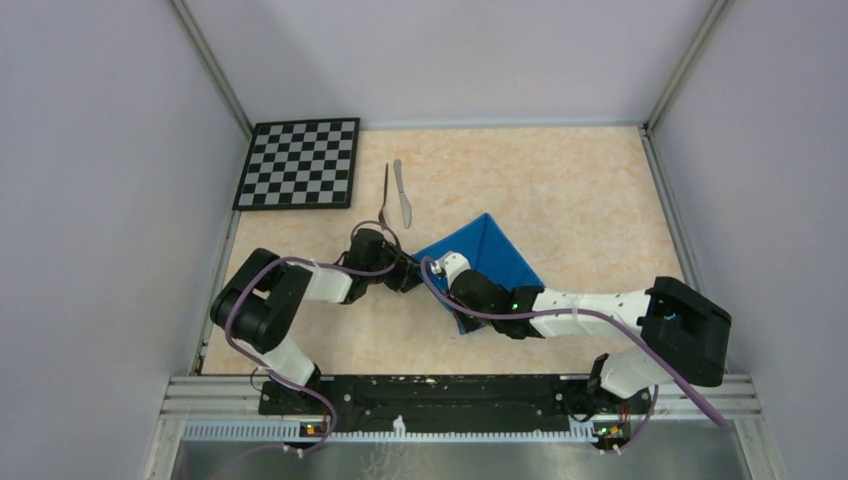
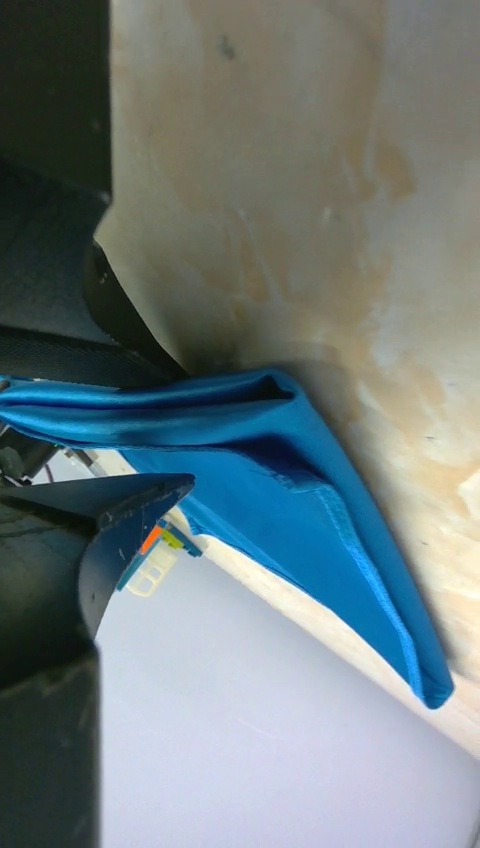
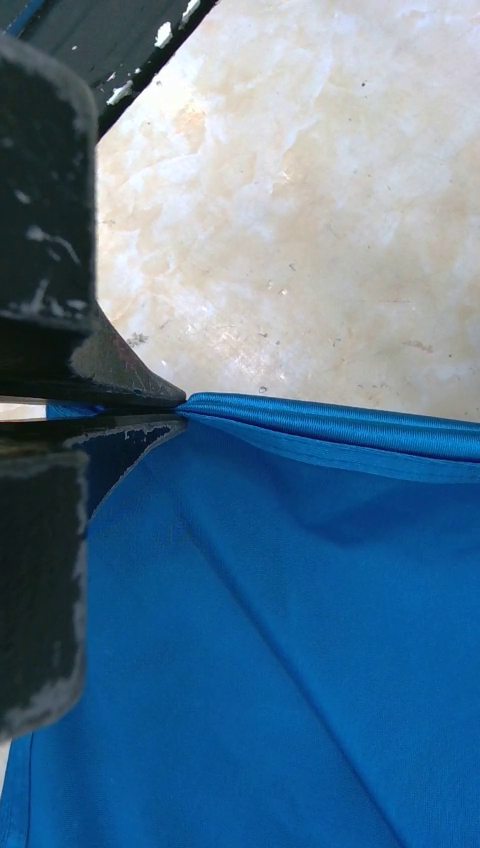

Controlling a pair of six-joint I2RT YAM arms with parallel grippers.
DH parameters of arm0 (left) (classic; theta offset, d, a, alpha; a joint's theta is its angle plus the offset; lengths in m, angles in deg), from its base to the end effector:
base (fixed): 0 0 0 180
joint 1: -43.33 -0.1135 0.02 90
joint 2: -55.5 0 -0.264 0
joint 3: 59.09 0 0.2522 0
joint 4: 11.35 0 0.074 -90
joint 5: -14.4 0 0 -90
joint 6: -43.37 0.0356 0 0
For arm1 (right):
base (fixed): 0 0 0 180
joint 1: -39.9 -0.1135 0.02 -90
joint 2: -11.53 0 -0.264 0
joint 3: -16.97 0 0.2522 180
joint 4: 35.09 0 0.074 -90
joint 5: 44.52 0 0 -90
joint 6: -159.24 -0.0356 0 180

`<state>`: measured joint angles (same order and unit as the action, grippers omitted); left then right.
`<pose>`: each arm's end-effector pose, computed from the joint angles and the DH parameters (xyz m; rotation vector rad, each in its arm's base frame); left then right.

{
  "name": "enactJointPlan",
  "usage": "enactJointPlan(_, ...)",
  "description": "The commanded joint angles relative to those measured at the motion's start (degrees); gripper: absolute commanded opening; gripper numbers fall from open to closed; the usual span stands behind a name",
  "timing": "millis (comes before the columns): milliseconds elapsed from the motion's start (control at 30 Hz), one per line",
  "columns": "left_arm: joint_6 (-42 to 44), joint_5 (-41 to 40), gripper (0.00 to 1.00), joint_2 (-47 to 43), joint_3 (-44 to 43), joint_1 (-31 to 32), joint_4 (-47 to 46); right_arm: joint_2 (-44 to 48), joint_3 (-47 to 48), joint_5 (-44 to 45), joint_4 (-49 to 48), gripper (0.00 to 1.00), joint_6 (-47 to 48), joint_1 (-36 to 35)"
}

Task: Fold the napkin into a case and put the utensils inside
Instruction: Pick up the upper triangle-folded napkin from the center of the board, then turn over the upper triangle folded napkin at the center of the board.

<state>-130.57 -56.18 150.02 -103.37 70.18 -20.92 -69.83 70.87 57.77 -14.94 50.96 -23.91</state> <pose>0.2478 -0.1387 0.1127 -1.0779 2.4150 -1.2527 0.1293 0.2456 0.1779 -0.8421 2.2675 0.4191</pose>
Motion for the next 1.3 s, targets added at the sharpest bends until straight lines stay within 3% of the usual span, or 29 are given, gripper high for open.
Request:
enactJointPlan(0,4.2,-7.3,0.36,1.3,-2.0,-0.1,7.0,2.3,0.0,-0.5,-2.0,0.0,-0.5,0.4)
enactJointPlan(233,10.7,-13.1,0.0,-5.6,-5.0,-0.5,19.9,1.6,0.6,-5.4,-3.5,0.0,0.3,0.2)
enactJointPlan(367,13.5,-13.3,0.0,-16.8,-4.0,-3.8,31.0,0.6,3.8,-9.9,-5.5,0.0,-1.8,-2.3)
enactJointPlan(433,16.1,-15.9,0.0,-25.3,-5.2,-5.5,39.5,-0.6,6.0,-16.5,-8.9,0.0,-4.5,-3.5)
enactJointPlan(567,19.9,-31.6,0.0,-43.1,-15.3,-6.2,64.1,-4.1,11.3,-30.3,-20.4,0.0,-11.7,-6.1)
enactJointPlan(700,25.1,-41.1,0.0,-50.2,-29.4,-6.7,79.6,-11.0,16.7,-43.9,-40.6,0.0,-26.1,-6.4)
enactJointPlan(833,31.6,-42.4,0.0,-47.2,-38.0,-6.7,80.0,-18.2,18.5,-49.9,-56.7,0.0,-38.6,-6.0)
enactJointPlan(1000,36.9,-37.9,0.0,-31.4,-38.6,-6.4,74.0,-24.2,11.8,-52.5,-74.4,0.0,-50.4,-2.0)
enactJointPlan(1100,38.1,-36.8,0.0,-21.4,-36.2,-5.3,65.7,-25.1,4.5,-53.5,-79.6,0.0,-52.7,2.2)
enactJointPlan(1267,37.8,-38.4,0.0,-7.1,-36.9,-0.5,55.7,-23.4,-6.9,-57.7,-76.2,0.0,-47.9,10.3)
